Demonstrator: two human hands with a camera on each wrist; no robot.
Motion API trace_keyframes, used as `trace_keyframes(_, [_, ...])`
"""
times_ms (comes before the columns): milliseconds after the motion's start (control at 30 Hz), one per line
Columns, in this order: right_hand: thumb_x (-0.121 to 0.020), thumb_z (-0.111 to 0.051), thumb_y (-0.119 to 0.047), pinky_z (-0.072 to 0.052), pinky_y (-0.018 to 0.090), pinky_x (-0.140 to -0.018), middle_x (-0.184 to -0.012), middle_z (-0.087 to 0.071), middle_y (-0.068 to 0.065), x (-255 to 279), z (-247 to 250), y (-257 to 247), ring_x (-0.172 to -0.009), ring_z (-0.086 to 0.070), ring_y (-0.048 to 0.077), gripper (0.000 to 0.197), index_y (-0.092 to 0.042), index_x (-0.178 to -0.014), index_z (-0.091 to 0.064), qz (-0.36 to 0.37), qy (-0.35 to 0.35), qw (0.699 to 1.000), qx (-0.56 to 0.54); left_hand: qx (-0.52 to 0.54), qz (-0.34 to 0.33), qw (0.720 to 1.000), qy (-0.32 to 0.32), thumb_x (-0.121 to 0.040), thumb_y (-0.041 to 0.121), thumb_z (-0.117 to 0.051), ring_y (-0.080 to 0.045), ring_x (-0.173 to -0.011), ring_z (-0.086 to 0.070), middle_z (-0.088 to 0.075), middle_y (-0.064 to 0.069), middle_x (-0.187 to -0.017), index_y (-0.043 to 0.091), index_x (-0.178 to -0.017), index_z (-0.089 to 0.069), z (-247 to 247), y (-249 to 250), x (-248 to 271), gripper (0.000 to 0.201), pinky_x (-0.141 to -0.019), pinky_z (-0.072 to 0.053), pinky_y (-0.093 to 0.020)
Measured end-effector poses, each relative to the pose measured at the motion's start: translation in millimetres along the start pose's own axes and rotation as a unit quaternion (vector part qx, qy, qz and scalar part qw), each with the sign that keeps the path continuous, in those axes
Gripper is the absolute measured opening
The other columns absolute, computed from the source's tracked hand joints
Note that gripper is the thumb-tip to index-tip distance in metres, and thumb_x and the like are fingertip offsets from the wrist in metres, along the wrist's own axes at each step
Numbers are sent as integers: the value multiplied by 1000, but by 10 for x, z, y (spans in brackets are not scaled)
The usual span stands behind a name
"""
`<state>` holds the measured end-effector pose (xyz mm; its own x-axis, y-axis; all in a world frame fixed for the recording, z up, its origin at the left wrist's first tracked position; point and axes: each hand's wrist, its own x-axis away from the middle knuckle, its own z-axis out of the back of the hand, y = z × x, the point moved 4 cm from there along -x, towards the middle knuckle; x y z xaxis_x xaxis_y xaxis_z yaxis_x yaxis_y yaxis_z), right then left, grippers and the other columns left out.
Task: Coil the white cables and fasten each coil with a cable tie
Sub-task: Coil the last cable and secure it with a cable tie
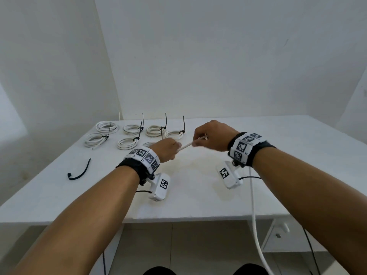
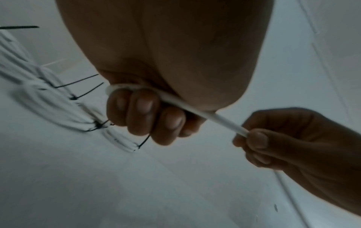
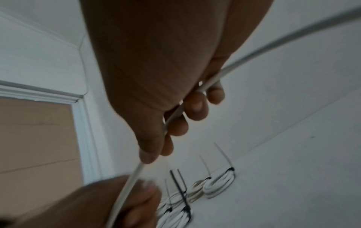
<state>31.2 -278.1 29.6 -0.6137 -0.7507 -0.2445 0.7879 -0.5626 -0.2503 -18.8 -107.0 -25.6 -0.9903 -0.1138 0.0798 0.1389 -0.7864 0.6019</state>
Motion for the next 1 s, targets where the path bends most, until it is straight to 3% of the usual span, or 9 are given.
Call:
trace_keyframes(100, [-88,-71,-35,-42,24,-64,-73,-60,-12,-19,29,236,-66,-53,6,9,-27,-88,-75,-30,20,996,-78,207,28,977,-35,-106,32,-29,-16,-47,-26,-35,-1,-49,13,-62,-39,-139,-124,64,49,-45,-23,-22])
trace_keyframes(300, [-88,-70,-34,-45,30,-69,-82,-69,5,-130,-67,366,-73,-55,15,8,-31,-82,-74,-37,82,984,-153,420,-14,904,-82,-106,44,-26,-9,-43,-12,-19,7,-49,20,-61,-28,-271,134,186,51,-42,-9,-22])
trace_keyframes(400, [-92,-65,-37,-46,30,-69,-79,-71,2,-134,-152,350,-68,-56,15,16,-27,-86,-76,-33,89,980,-175,502,-35,859,-89,-105,45,-23,-12,-45,-7,-17,7,-46,23,-55,-30,-223,238,203,55,-43,-8,-25])
trace_keyframes(467, [-96,-60,-37,-40,22,-62,-69,-64,-3,-116,-196,318,-59,-51,11,22,-26,-86,-76,-28,97,978,-185,546,-58,832,-82,-105,45,-23,-13,-44,-6,-18,8,-45,24,-54,-32,-163,349,196,57,-43,-9,-25])
trace_keyframes(600, [-101,-52,-32,-34,15,-55,-67,-56,-1,-130,-254,184,-54,-49,0,31,-34,-73,-65,-19,108,972,-210,632,-98,768,-32,-106,45,-23,-13,-45,-6,-20,8,-44,22,-59,-31,-21,547,170,53,-42,-13,-23])
trace_keyframes(700, [-103,-47,-28,-34,13,-52,-70,-54,1,-142,-270,111,-51,-45,-2,29,-18,-85,-67,-16,93,975,-200,688,-111,717,17,-106,44,-24,-12,-42,-12,-22,6,-46,20,-65,-31,99,584,71,49,-45,-17,-24])
trace_keyframes(800, [-104,-44,-27,-35,18,-57,-70,-54,0,-151,-279,66,-54,-47,-1,29,-28,-78,-57,-5,66,982,-177,726,-120,674,65,-107,41,-24,-11,-39,-24,-26,4,-49,18,-68,-36,196,581,-57,47,-43,-25,-24])
trace_keyframes(900, [-104,-42,-30,-39,22,-59,-70,-56,-1,-155,-308,36,-60,-49,7,25,-25,-103,-67,-4,29,989,-146,746,-120,639,143,-108,36,-26,-11,-39,-29,-32,5,-47,17,-69,-39,308,552,-173,45,-42,-28,-23])
trace_keyframes(1000, [-104,-43,-33,-43,29,-64,-71,-56,2,-109,-342,71,-61,-49,14,32,-12,-110,-67,-5,6,991,-130,701,-107,661,245,-107,31,-28,-11,-38,-29,-33,5,-46,17,-70,-38,413,422,-256,41,-43,-26,-23])
